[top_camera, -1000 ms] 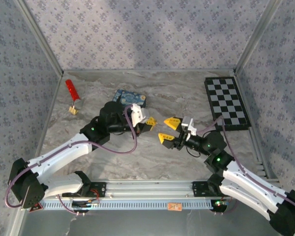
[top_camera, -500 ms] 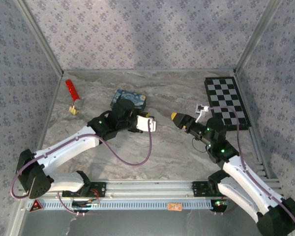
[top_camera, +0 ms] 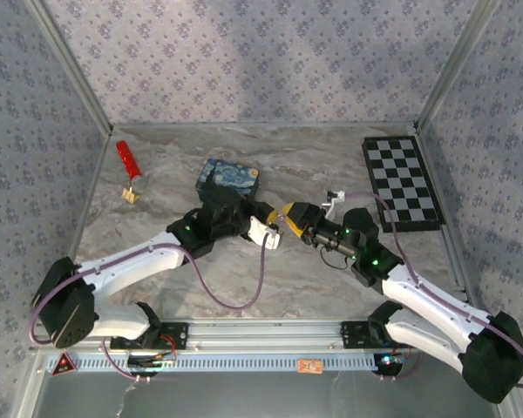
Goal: Unlock a padlock with a key
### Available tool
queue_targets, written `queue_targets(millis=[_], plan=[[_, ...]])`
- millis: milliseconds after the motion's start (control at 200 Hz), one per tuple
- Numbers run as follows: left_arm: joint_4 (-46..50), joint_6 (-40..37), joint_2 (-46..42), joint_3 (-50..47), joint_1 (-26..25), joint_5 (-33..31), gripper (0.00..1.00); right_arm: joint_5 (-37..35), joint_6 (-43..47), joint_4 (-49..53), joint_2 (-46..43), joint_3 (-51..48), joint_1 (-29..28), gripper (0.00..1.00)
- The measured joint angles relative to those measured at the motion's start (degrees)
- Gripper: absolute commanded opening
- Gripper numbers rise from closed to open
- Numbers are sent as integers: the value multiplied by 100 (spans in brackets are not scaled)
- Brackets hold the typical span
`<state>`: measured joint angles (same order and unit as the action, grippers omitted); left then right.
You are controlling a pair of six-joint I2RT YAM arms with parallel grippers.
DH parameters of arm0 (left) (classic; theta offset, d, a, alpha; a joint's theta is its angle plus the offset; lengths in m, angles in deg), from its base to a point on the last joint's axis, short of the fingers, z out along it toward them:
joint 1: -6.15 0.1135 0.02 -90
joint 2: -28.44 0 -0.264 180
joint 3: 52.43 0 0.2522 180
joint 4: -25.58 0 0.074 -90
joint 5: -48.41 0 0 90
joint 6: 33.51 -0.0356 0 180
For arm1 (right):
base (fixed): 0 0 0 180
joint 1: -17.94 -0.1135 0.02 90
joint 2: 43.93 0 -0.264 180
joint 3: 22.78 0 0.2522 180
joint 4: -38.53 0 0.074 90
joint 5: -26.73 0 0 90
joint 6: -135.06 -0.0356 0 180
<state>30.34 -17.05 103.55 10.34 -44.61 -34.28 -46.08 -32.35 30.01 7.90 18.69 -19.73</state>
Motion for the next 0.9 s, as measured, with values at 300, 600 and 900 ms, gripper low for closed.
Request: queue_targets(millis=[300,600,900], plan=[[-1158,-37,155,-280,-26,-59,0,-461,-238,111,-216,0,-24,45],[-1539,-37,149,-474,-26,-247,0,-483,-417,-63,46,0,-33,33],[-1886,-61,149,-570,-151,-553,0,-577,-455,-155,46,-2,-35,26]])
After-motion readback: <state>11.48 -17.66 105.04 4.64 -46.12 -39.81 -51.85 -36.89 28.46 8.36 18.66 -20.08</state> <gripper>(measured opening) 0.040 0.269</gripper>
